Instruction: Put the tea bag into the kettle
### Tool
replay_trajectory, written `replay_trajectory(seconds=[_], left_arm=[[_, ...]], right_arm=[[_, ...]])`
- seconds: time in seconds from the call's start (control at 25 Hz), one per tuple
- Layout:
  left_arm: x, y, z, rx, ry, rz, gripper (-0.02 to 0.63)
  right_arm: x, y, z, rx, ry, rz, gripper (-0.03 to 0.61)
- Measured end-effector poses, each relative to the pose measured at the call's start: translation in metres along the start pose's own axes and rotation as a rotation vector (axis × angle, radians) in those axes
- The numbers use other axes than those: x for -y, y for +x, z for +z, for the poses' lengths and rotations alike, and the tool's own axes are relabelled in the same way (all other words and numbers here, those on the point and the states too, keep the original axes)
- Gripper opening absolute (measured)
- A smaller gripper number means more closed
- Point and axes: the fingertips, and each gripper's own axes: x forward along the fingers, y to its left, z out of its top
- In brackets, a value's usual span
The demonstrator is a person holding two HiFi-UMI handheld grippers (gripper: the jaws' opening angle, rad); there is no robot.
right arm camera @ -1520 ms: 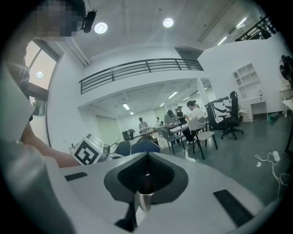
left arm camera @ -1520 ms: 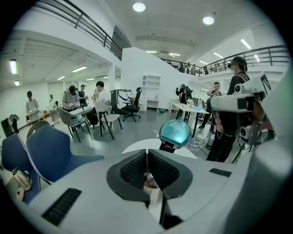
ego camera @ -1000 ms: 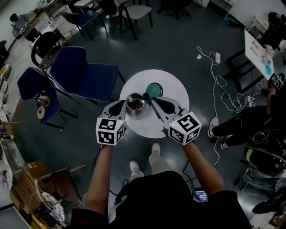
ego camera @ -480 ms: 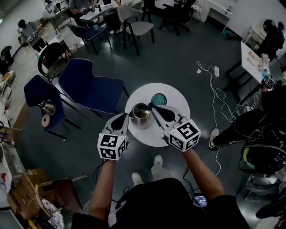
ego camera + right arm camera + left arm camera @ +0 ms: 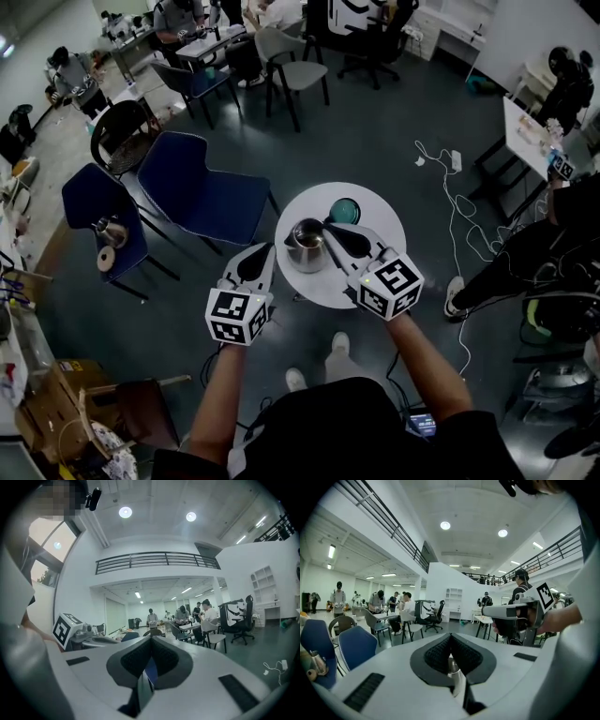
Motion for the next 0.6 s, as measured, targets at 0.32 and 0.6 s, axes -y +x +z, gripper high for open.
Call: replay_trajectory(seconds=[0.32,0.6], left_arm=[[0.003,-0.043,0.008,0.037,0.010,-0.013,0.015],[0.005,-0.079,0.011,0.078,0.027,-0.021,0.015]], right_arm=[[-0.045,0.001,0.011,0.019,-0.033,0.018,0.018],[-0.079,-0.001,0.008,0.035,-0.049,0.017,0.018]])
